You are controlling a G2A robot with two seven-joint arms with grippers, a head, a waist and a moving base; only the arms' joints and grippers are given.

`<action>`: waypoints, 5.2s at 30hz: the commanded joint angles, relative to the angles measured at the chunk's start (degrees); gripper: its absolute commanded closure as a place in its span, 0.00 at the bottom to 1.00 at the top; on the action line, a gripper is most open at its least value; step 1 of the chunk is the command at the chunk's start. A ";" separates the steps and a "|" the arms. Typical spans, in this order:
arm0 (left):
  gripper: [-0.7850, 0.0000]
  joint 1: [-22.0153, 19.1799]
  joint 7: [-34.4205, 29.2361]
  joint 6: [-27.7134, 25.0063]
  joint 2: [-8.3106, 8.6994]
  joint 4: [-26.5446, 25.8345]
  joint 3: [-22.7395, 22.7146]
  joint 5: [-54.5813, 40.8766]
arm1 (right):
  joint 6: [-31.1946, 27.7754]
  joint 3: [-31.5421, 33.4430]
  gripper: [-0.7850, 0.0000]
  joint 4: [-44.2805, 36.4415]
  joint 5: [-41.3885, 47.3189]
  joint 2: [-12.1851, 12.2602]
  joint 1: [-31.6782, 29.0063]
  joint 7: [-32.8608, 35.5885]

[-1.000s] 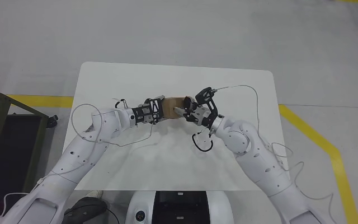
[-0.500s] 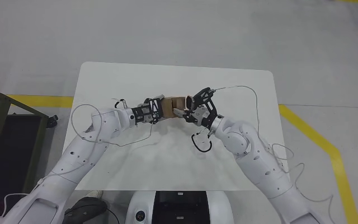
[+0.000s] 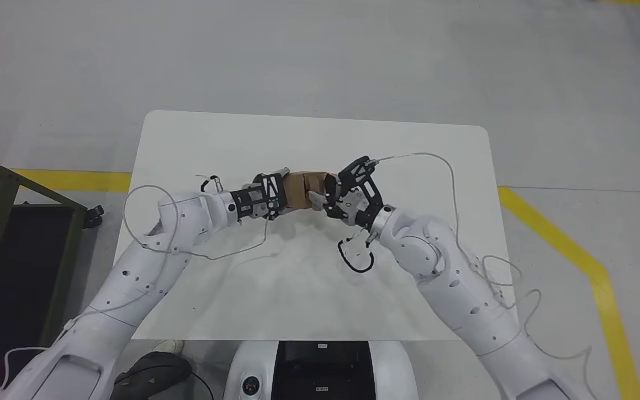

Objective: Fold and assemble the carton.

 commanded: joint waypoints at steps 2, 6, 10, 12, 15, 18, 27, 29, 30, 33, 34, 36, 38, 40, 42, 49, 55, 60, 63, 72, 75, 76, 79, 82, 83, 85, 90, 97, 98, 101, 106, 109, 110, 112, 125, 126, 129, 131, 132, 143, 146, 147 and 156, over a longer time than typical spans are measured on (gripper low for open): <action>0.72 -0.29 0.46 -0.21 -0.07 0.26 0.06 0.08 | 1.13 -0.51 0.58 -0.03 -0.62 -0.24 0.33 -0.03; 0.73 -0.51 0.99 -0.31 -0.15 0.38 0.16 0.25 | 3.03 -1.45 0.61 -0.02 -2.22 -0.63 0.89 -0.50; 0.74 -0.60 0.95 -0.48 -0.22 0.29 0.11 0.03 | 4.99 -2.23 0.68 -0.41 -3.75 -1.00 1.11 -1.14; 0.74 -0.29 0.81 -0.14 -0.30 -0.17 0.38 0.08 | 5.70 -2.28 0.73 -0.56 -4.24 -1.11 1.05 -1.45; 0.75 0.12 0.72 0.04 -0.31 -0.62 0.36 0.15 | 5.97 -2.18 0.74 -0.72 -4.56 -1.20 0.96 -1.51; 0.75 0.34 0.60 0.10 -0.33 -0.77 0.25 0.10 | 6.42 -2.10 0.72 -0.96 -4.94 -1.29 0.71 -1.89; 0.75 0.53 0.41 -0.09 -0.40 -0.54 -0.11 -0.30 | 7.76 -0.71 0.80 -2.02 -6.33 -1.16 -1.01 -1.96; 0.75 0.52 0.51 -0.19 -0.42 -0.51 -0.21 -0.44 | 7.85 -0.83 0.81 -1.98 -6.42 -1.24 -1.17 -2.05; 0.75 0.52 0.51 -0.23 -0.42 -0.52 -0.25 -0.45 | 7.87 -0.95 0.81 -1.92 -6.47 -1.30 -1.17 -2.09; 0.75 0.56 0.60 -0.33 -0.44 -0.55 -0.39 -0.59 | 8.04 -1.31 0.82 -1.61 -6.54 -1.53 -1.00 -2.34; 0.75 0.56 0.64 -0.33 -0.44 -0.63 -0.41 -0.54 | 8.17 -1.40 0.82 -1.51 -6.51 -1.61 -0.94 -2.58; 0.75 0.59 0.76 -0.33 -0.45 -0.66 -0.49 -0.56 | 8.46 -1.63 0.82 -1.27 -6.62 -1.79 -0.80 -3.08; 0.75 0.61 0.85 -0.35 -0.46 -0.77 -0.57 -0.61 | 8.78 -1.89 0.82 -1.00 -6.77 -1.97 -0.64 -3.56; 0.75 0.68 1.00 -0.41 -0.46 -0.87 -0.65 -0.68 | 9.18 -2.15 0.82 -0.82 -6.95 -2.17 -0.50 -4.06; 0.75 0.73 1.08 -0.41 -0.47 -0.93 -0.77 -0.76 | 9.45 -2.33 0.82 -0.57 -7.10 -2.33 -0.38 -4.43; 0.75 0.98 1.35 -0.42 -0.48 -1.08 -1.05 -0.87 | 11.31 -2.06 0.95 -0.17 -8.00 -2.74 -0.49 -6.49; 0.75 1.10 1.39 -0.67 -0.50 -1.14 -1.18 -0.95 | 11.78 -2.15 1.00 -0.07 -8.32 -3.09 -0.63 -7.52; 0.75 1.18 1.47 -0.70 -0.54 -1.18 -1.29 -1.06 | 11.01 -2.94 0.97 0.63 -7.80 -3.57 -0.44 -8.13; 0.75 1.20 1.35 -0.68 -0.56 -1.20 -1.35 -1.01 | 10.30 -3.27 0.68 1.28 -7.13 -3.85 -0.42 -8.94; 0.75 1.15 1.18 -0.72 -0.67 -1.24 -1.35 -1.03 | 10.56 -1.40 0.59 0.36 -8.09 -3.77 -1.54 -9.99; 0.75 1.06 0.98 -0.82 -0.73 -1.20 -1.22 -1.09 | 10.39 -0.84 0.65 -0.15 -8.44 -3.69 -2.03 -9.81; 0.75 1.03 0.96 -0.83 -0.76 -1.18 -1.18 -1.09 | 10.31 -0.70 0.67 -0.20 -8.55 -3.67 -2.17 -9.75; 0.75 0.95 0.93 -0.80 -0.81 -1.10 -1.11 -1.09 | 10.19 -0.46 0.71 -0.24 -8.75 -3.69 -2.42 -9.49; 0.74 0.90 0.81 -0.73 -0.86 -1.05 -1.08 -1.06 | 10.18 -0.49 0.78 -0.14 -8.75 -3.81 -2.46 -9.46; 0.74 0.89 0.79 -0.73 -0.87 -1.05 -1.08 -1.06 | 10.22 -0.48 0.78 -0.10 -8.67 -3.86 -2.44 -9.60; 0.75 0.84 0.69 -0.90 -0.90 -1.01 -1.05 -1.06 | 10.34 -0.40 0.78 0.08 -8.59 -3.98 -2.30 -10.04; 0.74 0.75 0.80 -1.09 -0.96 -1.08 -0.94 -1.01 | 11.09 -0.62 0.79 0.45 -9.66 -4.27 -1.66 -10.29; 0.75 0.83 1.14 -1.23 -0.96 -1.12 -1.28 -1.20 | 11.17 -1.34 0.83 1.91 -10.06 -4.75 -1.63 -11.22; 0.75 0.87 1.16 -1.21 -0.96 -1.11 -1.33 -1.25 | 11.17 -1.46 0.85 2.02 -10.13 -4.81 -1.67 -11.40; 0.75 0.90 1.18 -1.26 -0.96 -1.14 -1.42 -1.22 | 11.08 -1.79 0.86 2.10 -10.32 -5.02 -1.70 -11.94; 0.75 0.89 1.18 -1.19 -1.00 -1.09 -1.59 -1.53 | 11.05 -2.02 0.83 1.92 -10.45 -5.34 -1.63 -13.06; 0.75 0.89 0.95 -1.07 -1.03 -1.07 -1.69 -1.71 | 11.14 -1.57 0.75 1.60 -10.86 -5.36 -1.65 -13.11; 0.75 0.89 0.88 -0.99 -1.04 -1.01 -1.74 -1.79 | 11.14 -1.30 0.69 1.45 -10.97 -5.33 -1.77 -13.12; 0.75 0.89 0.75 -0.96 -1.06 -0.86 -1.78 -1.81 | 10.93 -0.75 0.56 1.02 -11.19 -5.22 -2.19 -13.02; 0.75 0.42 0.26 -0.59 -1.24 -0.11 -1.97 -2.06 | 9.65 1.19 0.72 -1.32 -11.84 -4.86 -5.00 -12.76; 0.75 0.37 0.24 -0.47 -1.24 -0.05 -2.06 -2.11 | 9.60 1.34 0.72 -1.54 -11.87 -4.84 -5.22 -12.82; 0.75 0.35 0.19 -0.27 -1.27 0.11 -2.20 -2.21 | 9.60 2.01 0.74 -2.24 -12.14 -4.71 -6.07 -13.10; 0.75 0.35 0.11 -0.23 -1.28 0.14 -2.24 -2.17 | 9.34 2.49 0.76 -2.64 -12.27 -4.59 -6.69 -13.27; 0.75 0.36 0.10 -0.23 -1.29 0.15 -2.26 -2.16 | 9.17 2.70 0.76 -2.78 -12.30 -4.53 -6.99 -13.22; 0.74 0.46 -0.03 -0.19 -1.34 0.11 -2.55 -2.30 | 8.24 2.96 1.00 -3.04 -11.98 -4.55 -8.19 -13.11; 0.74 0.49 -0.06 -0.19 -1.35 -0.02 -2.63 -2.24 | 8.33 2.61 0.99 -2.84 -12.46 -4.65 -7.83 -12.52; 0.74 0.52 0.03 -0.23 -1.35 -0.06 -2.64 -2.25 | 8.44 2.47 0.96 -2.80 -12.53 -4.70 -7.73 -12.45; 0.74 0.65 -0.02 -0.39 -1.36 -0.25 -2.86 -2.21 | 9.12 1.60 0.81 -2.11 -13.33 -5.09 -7.03 -12.13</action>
